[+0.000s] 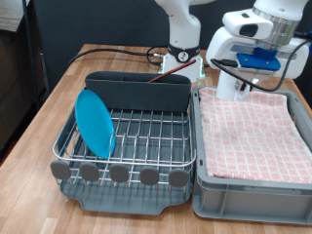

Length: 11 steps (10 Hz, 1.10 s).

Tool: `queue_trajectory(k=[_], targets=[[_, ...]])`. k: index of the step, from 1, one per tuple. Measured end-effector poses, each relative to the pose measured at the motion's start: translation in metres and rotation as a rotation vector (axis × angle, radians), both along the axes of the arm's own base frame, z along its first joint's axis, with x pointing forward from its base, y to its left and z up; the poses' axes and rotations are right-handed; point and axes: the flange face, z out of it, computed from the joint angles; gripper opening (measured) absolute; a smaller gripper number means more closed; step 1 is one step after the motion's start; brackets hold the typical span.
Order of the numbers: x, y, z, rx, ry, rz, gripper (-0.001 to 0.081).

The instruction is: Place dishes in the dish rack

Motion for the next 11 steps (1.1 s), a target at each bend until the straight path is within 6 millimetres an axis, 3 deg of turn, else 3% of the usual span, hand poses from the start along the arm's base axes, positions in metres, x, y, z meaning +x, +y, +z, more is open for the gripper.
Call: queue_trajectory(k=[3,4,11], targets=[[0.033,-0.037,0.018,0.007,-0.109,-0.158,0.0071],[0.043,-0.038,0.015,0.01,-0.137,-0.188,0.0071],[0.06,-0.049,0.022,0.008,-0.201,-0.16,0.0071]])
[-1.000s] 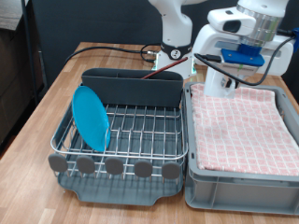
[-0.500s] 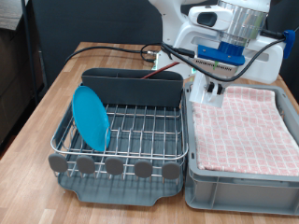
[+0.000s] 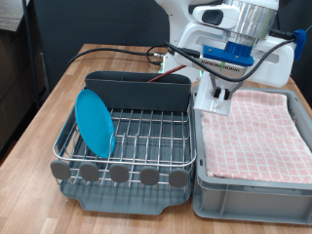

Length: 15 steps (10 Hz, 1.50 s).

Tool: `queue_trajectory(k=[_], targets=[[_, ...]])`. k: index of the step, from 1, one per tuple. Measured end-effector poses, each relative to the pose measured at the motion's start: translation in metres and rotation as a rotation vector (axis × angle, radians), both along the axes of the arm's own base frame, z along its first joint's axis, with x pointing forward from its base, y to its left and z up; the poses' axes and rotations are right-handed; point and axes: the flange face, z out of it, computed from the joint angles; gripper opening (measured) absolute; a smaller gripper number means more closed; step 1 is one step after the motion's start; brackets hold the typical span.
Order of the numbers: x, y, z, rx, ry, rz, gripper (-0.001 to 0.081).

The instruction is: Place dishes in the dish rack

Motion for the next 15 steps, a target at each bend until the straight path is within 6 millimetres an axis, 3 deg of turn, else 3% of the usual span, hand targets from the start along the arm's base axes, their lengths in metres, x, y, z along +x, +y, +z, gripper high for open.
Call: queue_trajectory(k=[6,15], targets=[[0.042,-0.013,-0.001,-0.024,0.021,0.012,0.0071],[0.079,-0.026,-0.048,0.021,0.091,0.014,0.0071]])
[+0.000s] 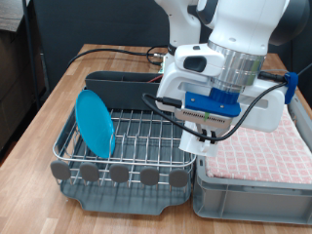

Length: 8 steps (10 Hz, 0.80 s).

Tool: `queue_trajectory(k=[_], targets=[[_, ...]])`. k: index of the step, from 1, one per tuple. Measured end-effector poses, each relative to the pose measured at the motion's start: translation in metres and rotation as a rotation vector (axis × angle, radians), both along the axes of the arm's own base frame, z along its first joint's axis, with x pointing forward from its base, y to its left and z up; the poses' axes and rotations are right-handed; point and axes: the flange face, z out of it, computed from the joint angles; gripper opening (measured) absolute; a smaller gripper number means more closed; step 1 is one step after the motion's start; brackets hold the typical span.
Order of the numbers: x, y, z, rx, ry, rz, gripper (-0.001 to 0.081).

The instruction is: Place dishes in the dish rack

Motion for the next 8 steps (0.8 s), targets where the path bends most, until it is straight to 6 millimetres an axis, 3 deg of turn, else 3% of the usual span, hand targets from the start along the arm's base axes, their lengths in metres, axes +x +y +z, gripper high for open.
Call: queue_trajectory(k=[8], targets=[[0.023,-0.028,-0.048,0.034,0.085,0.017,0.0071]])
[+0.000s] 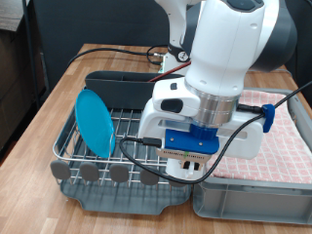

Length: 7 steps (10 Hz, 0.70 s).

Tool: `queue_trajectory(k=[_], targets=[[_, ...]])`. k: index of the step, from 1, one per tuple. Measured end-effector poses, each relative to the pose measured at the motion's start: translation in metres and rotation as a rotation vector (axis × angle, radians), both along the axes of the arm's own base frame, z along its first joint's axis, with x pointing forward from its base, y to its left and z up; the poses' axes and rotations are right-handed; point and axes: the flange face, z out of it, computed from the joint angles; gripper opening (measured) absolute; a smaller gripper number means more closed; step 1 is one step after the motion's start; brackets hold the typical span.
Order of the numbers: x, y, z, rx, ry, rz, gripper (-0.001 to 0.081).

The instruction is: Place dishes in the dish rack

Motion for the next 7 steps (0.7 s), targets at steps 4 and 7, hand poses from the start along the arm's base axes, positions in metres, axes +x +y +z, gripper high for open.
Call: queue_trajectory(k=[4,7], targets=[[0.002,-0.001,-0.016,0.013,0.003,-0.001,0.0071],[0.006,0.0,-0.031,0.023,-0.015,0.007,0.0071]])
